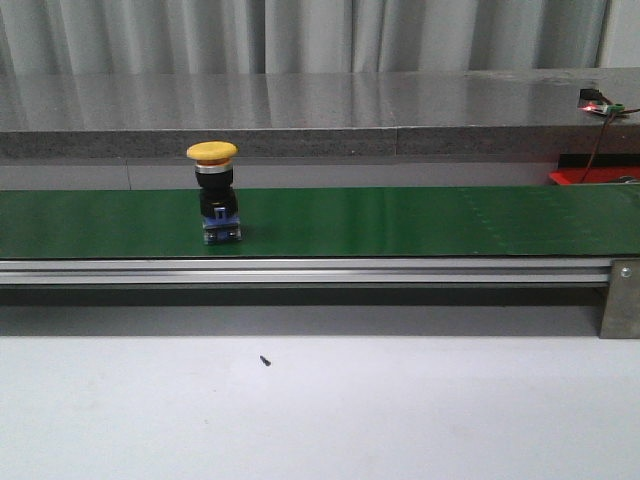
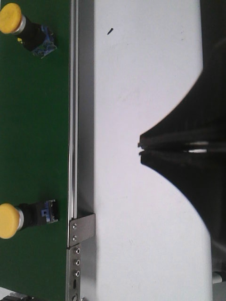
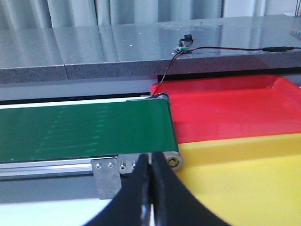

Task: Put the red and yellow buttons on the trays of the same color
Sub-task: 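Lower the button onto the belt, open and raise the left gripper, then move the right gripper above the first yellow button on the belt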

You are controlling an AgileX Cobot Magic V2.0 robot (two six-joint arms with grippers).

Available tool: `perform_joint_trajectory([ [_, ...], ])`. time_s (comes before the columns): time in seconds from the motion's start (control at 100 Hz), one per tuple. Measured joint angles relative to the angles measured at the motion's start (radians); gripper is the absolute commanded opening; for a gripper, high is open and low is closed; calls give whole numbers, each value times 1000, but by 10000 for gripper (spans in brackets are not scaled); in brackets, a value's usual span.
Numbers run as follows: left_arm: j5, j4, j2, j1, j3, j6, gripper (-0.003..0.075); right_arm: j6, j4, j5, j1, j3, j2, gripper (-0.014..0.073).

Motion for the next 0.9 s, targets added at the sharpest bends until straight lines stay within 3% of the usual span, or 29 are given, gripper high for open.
perform_joint_trajectory([
  [0.39, 4, -7, -253, 0, 82, 0, -20, 0, 0, -52, 0, -14, 0, -67],
  [0.58, 4, -7, -266, 0, 83, 0, -20, 0, 0, 59, 0, -158, 50, -67],
  [0.9, 4, -9, -266, 0, 84, 0, -20, -9, 0, 241, 0, -424, 358, -67],
])
